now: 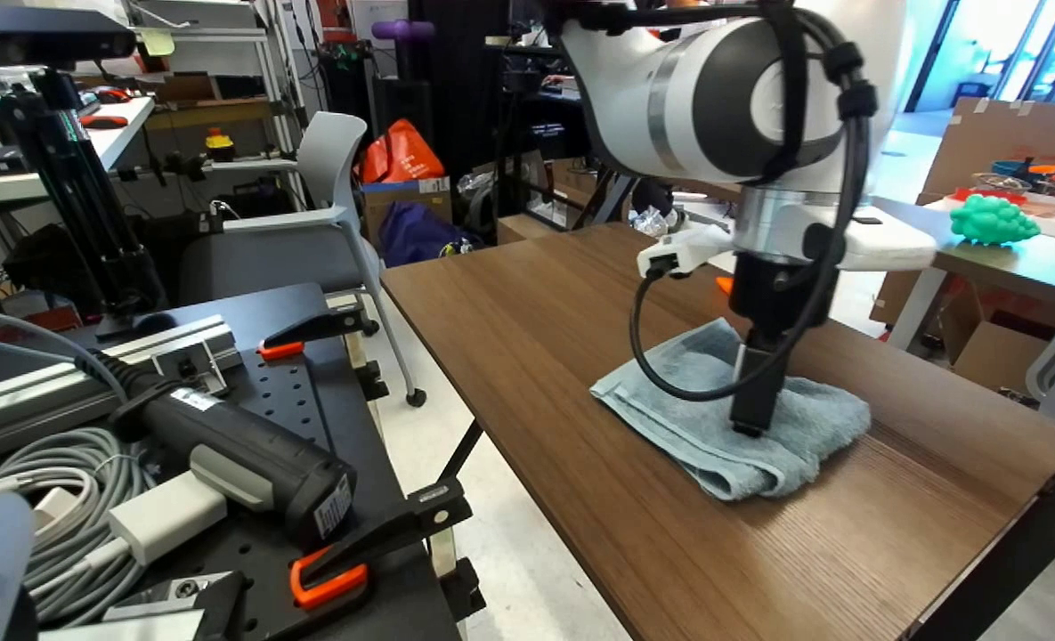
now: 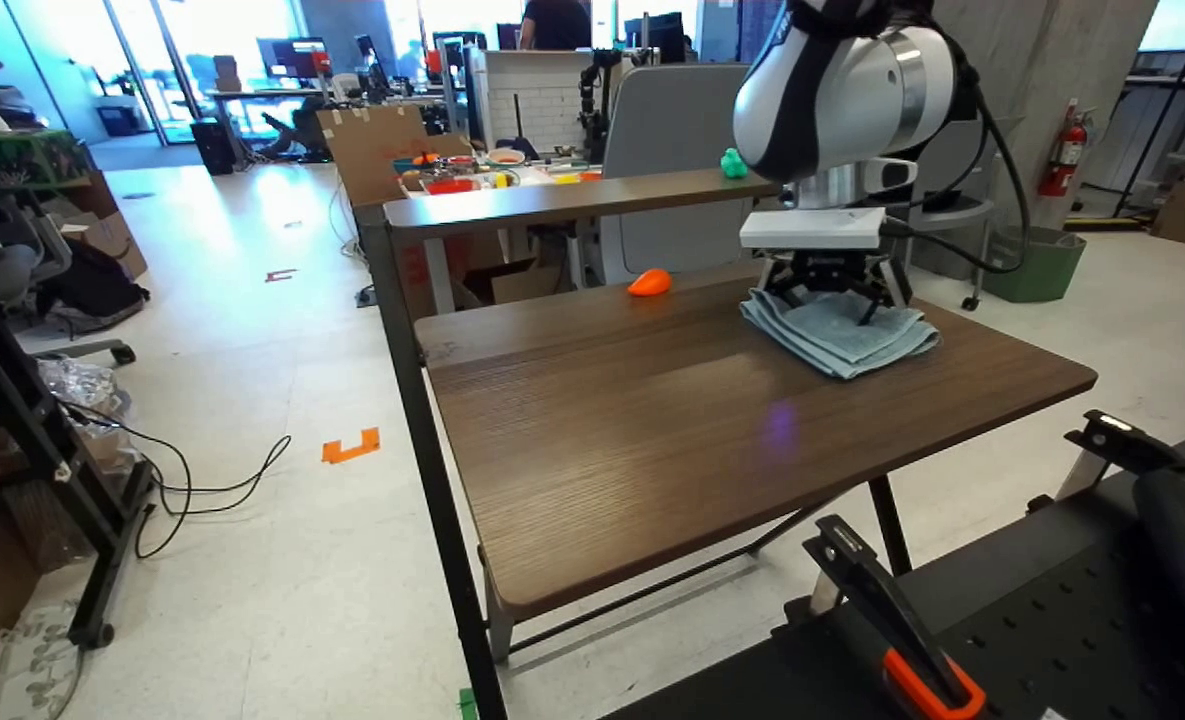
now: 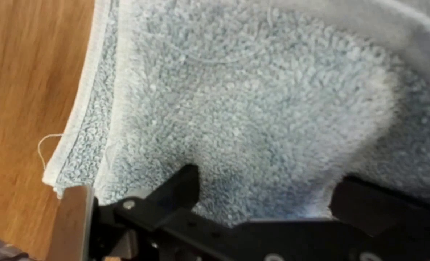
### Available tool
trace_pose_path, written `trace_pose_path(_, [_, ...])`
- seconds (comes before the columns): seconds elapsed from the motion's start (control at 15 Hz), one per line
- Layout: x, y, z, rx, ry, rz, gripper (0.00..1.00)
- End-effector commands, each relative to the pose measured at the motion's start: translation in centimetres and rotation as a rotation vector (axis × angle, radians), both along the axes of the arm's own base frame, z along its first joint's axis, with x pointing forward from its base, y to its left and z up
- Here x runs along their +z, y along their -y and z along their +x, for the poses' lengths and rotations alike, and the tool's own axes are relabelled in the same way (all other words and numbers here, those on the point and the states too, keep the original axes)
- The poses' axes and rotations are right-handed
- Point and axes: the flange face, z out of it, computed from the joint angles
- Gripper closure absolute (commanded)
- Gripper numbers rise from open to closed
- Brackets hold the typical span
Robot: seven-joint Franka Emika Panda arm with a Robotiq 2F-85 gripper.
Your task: Use the towel to wipe the table.
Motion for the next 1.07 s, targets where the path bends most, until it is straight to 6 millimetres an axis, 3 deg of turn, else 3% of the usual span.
trace_pose_path(0.0, [-3.2, 6.6, -0.6, -0.166, -0.082, -0.057, 0.00])
trace_pose_path(0.13, [-3.2, 9.0, -1.2, -0.233, -0.115, -0.068, 0.00])
trace_pose_path(0.33, [-3.0, 9.0, -1.7, -0.183, -0.137, -0.062, 0.00])
trace_pose_path(0.53, [-3.1, 6.1, -1.9, -0.048, -0.128, -0.098, 0.00])
trace_pose_path(1.0, [-4.0, -4.7, -3.0, 0.291, -0.078, -0.179, 0.00])
